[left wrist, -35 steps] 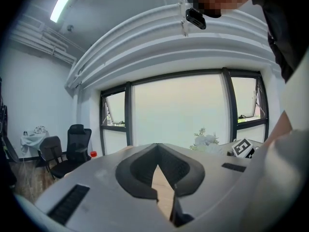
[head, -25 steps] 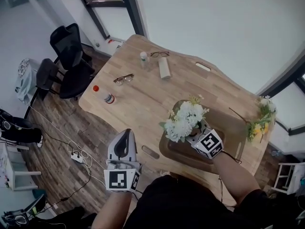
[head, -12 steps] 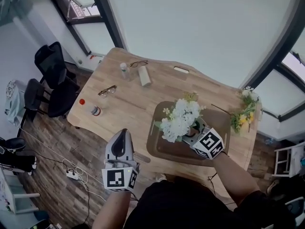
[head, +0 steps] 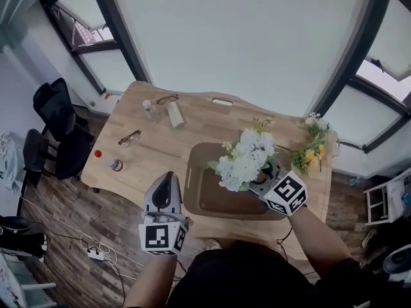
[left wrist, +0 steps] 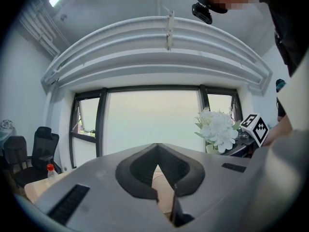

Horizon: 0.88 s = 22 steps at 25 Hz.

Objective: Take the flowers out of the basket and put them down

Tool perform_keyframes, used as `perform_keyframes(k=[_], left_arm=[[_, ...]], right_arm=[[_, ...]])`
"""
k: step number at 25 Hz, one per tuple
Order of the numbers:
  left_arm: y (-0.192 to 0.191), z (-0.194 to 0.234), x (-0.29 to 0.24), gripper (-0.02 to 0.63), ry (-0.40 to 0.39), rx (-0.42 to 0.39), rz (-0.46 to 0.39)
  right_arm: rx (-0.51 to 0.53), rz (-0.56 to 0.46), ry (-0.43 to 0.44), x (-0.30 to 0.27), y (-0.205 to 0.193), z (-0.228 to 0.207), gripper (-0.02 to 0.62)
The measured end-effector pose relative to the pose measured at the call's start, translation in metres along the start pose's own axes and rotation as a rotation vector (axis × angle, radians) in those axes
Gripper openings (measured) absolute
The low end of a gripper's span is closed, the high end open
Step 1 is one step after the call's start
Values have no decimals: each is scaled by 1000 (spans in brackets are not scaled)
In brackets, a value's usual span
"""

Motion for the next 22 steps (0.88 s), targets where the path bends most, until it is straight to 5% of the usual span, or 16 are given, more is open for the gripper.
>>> perform_keyframes(k=[22], left_arm=[[22, -86, -66, 0, -280, -33, -47]], right_arm=[[-29, -71, -279, 111, 27, -50, 270]])
Point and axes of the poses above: the fingertips, and each gripper's own axes: x backward along the fingers, z to its left, y out of its top, the point moved 2 cm from there along x, backward along the fingers, and after that the axes turned 3 degrees about -y, right-handed, at the moved point
